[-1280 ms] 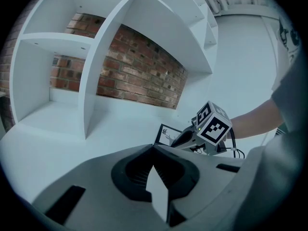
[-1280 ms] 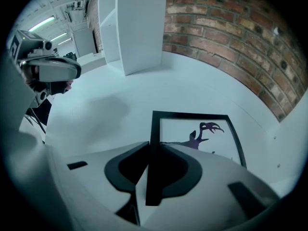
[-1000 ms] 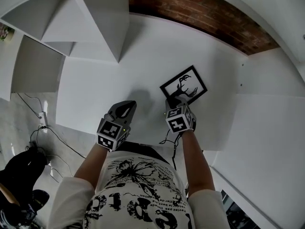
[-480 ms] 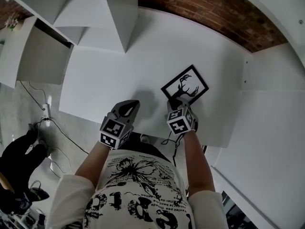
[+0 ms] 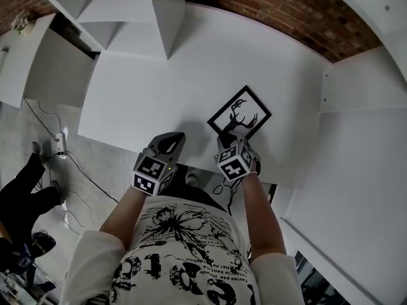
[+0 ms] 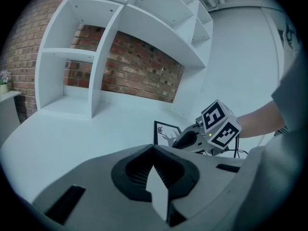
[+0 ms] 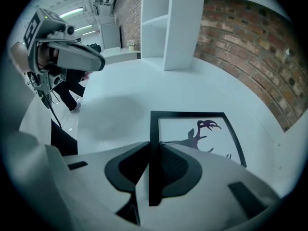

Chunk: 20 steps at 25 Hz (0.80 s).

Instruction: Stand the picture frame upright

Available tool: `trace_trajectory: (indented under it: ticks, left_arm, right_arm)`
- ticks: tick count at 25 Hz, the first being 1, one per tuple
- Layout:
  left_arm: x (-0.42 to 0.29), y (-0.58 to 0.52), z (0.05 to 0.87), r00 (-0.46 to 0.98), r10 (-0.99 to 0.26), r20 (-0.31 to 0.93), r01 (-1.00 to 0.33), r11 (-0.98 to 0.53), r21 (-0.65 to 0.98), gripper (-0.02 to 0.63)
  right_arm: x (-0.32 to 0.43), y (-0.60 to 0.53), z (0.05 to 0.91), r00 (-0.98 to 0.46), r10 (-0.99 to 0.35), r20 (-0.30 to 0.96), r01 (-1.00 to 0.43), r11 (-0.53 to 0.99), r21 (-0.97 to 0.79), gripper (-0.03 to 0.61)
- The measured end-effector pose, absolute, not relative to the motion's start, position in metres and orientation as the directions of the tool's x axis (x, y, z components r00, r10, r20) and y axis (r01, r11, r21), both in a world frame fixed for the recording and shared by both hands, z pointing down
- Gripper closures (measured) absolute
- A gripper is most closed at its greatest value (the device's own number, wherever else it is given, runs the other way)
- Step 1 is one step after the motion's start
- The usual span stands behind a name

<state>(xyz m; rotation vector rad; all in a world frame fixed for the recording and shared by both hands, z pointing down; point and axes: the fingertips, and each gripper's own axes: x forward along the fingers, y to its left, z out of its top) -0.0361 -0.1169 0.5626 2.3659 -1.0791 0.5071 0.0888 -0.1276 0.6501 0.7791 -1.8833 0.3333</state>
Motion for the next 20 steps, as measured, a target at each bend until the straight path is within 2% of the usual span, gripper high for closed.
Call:
trace_trajectory:
  ticks: [6, 20]
  left_arm:
    - [-0.036, -0.093, 0.563, 0.605, -0.606, 0.517, -0.788, -0.551, 0.276, 0.606]
    - [-0.031, -0.041, 0.571, 0.568, -0.625, 0.536, -0.817, -0.506, 0.275, 0.606]
  right_arm:
    - [0.086, -0.099, 0.651, -0.297, -0.318, 0.901, -0.6, 0.796, 0.083, 0.503]
    - [0.086, -0.049, 0.65, -0.327, -0.298, 0.897, -0.538, 0.839, 0.082, 0.503]
